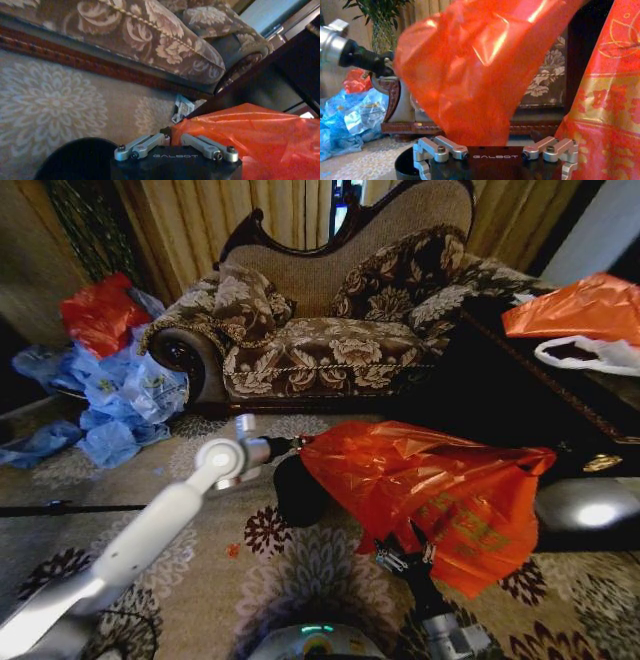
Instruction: Place a garbage bag over the trash bin.
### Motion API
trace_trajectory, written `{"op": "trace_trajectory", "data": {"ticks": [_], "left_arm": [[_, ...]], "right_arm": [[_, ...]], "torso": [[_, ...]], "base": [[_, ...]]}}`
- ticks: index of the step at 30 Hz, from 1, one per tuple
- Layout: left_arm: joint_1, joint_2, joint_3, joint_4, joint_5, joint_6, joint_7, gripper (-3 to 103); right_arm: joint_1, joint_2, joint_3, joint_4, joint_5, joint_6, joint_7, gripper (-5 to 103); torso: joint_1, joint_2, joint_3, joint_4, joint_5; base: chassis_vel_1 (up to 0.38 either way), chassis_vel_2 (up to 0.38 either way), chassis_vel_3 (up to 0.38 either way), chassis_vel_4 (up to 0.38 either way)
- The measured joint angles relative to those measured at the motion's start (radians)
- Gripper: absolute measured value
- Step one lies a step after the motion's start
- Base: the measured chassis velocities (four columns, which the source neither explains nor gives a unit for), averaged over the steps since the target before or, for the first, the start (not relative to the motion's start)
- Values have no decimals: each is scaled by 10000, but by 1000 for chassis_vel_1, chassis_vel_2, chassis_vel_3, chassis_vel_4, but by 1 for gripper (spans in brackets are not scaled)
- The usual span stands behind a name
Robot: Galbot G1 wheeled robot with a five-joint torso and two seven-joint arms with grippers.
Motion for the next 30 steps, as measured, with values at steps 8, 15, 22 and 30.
{"op": "trace_trajectory", "data": {"ticks": [8,15,22,30], "left_arm": [[692,559,-1025,-439,-124,-62,244,0],[849,618,-1522,-426,-217,-137,230,0],[744,743,-1944,-92,-282,-272,60,0],[1046,1004,-2326,-261,-542,-333,213,0]], "right_arm": [[30,-27,73,113,103,29,298,100],[-106,63,9,343,428,73,260,100],[-98,46,-29,381,586,27,183,100],[-52,-23,-205,476,1293,-212,49,100]], "torso": [[0,0,0,2,-1],[0,0,0,-1,-1],[1,0,2,0,1],[0,0,1,0,0]], "base": [[0,0,0,0],[0,0,0,0],[0,0,0,0],[0,0,0,0]]}}
